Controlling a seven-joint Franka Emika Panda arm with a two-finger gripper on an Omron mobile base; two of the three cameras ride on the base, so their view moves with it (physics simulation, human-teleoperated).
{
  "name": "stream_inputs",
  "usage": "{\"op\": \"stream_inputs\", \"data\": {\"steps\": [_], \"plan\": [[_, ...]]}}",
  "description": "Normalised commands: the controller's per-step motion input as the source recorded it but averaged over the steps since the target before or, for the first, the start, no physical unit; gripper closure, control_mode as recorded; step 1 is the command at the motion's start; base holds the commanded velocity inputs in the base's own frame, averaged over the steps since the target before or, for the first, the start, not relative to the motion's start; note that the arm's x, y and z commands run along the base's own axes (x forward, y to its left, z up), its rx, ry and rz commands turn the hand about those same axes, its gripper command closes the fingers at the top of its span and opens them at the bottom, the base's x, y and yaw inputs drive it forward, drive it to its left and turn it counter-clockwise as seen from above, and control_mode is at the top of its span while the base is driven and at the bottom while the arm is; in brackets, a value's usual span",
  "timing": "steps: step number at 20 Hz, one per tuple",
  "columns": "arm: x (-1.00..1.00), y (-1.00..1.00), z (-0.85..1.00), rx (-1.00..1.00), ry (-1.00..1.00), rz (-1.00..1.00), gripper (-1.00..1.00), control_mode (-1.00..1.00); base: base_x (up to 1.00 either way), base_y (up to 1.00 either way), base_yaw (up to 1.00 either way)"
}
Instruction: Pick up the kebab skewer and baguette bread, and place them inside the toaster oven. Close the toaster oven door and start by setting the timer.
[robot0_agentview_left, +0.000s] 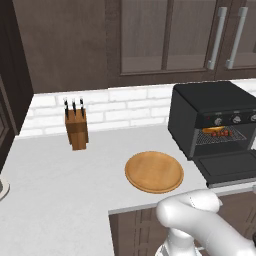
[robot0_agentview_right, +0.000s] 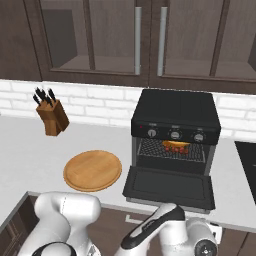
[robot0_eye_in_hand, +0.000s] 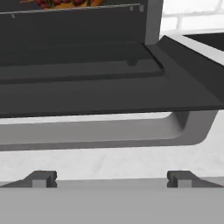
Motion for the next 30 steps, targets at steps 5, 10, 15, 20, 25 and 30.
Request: {"op": "stream_inputs", "data": {"steps": [5, 10, 15, 20, 25, 30], "plan": [[0.08, 0.0, 0.01, 0.03, -0.11, 0.0, -1.0, -1.0, 0.0, 0.0, 0.0], [0.09, 0.0, 0.0, 0.01, -0.06, 0.0, -1.0, -1.0, 0.0, 0.0, 0.0], [0.03, 0.0, 0.01, 0.0, -0.02, 0.0, -1.0, -1.0, 0.0, 0.0, 0.0], [-0.1, 0.0, 0.06, 0.0, 0.0, 0.0, -1.0, -1.0, 0.0, 0.0, 0.0], [-0.09, 0.0, 0.12, 0.0, 0.0, 0.0, -1.0, -1.0, 0.0, 0.0, 0.0], [0.0, 0.08, 0.08, -0.01, 0.0, 0.0, -1.0, -1.0, 0.0, 0.0, 0.0]]}}
